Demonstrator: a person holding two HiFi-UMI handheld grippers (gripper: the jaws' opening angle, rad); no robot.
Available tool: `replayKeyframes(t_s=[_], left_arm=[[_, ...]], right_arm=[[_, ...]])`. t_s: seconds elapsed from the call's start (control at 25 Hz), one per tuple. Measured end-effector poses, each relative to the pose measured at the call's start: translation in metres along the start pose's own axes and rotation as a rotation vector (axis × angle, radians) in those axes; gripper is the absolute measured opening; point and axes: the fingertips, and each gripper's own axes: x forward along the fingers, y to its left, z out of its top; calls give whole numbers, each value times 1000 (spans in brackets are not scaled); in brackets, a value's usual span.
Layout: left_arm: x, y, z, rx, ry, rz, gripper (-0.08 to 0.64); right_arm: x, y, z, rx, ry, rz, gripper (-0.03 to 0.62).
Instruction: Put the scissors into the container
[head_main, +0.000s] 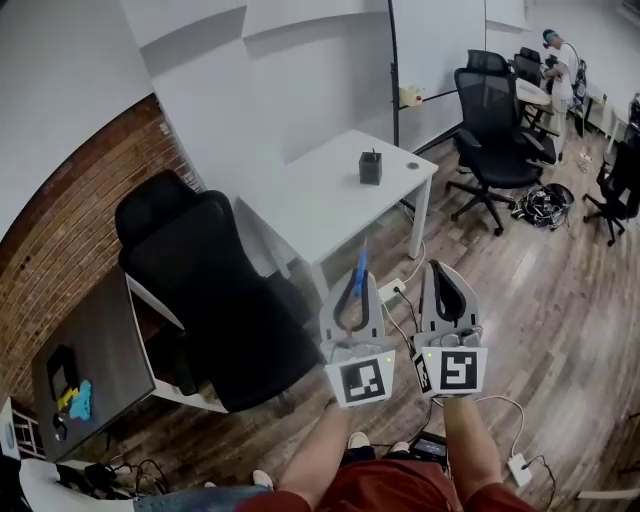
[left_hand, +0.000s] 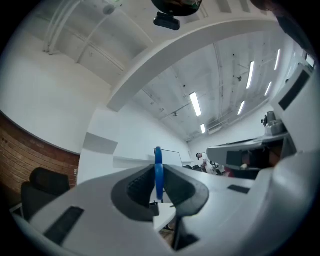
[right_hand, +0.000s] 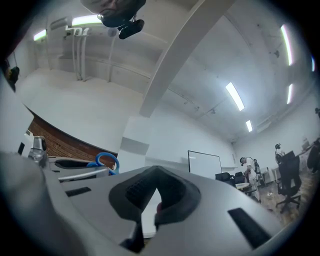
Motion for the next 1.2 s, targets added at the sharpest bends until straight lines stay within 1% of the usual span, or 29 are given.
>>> replayKeyframes(t_s=[0.08, 0.2, 0.44, 0.56, 0.68, 0.92, 1.2], left_arm=[[-2, -8, 2, 10, -2, -1, 51], [-5, -21, 2, 4, 1, -2, 51], [-8, -46, 1, 12, 8, 1, 51], [-10, -56, 2, 24, 14, -2, 51], [-7, -65, 4, 18, 3, 6, 51], [8, -81, 6, 19, -12, -6, 51], [42, -83, -4, 7, -21, -14, 51]], right_arm=[[-6, -5, 1, 2, 0, 7, 8], [-13, -12, 3, -5, 0, 22, 8], [-24, -34, 1, 18, 2, 32, 8], [-28, -45, 3, 15, -9, 31, 8], [-29, -54, 2, 8, -17, 31, 8], [-24, -74, -3, 5, -14, 26, 8], [4, -86, -18, 4, -10, 34, 8]])
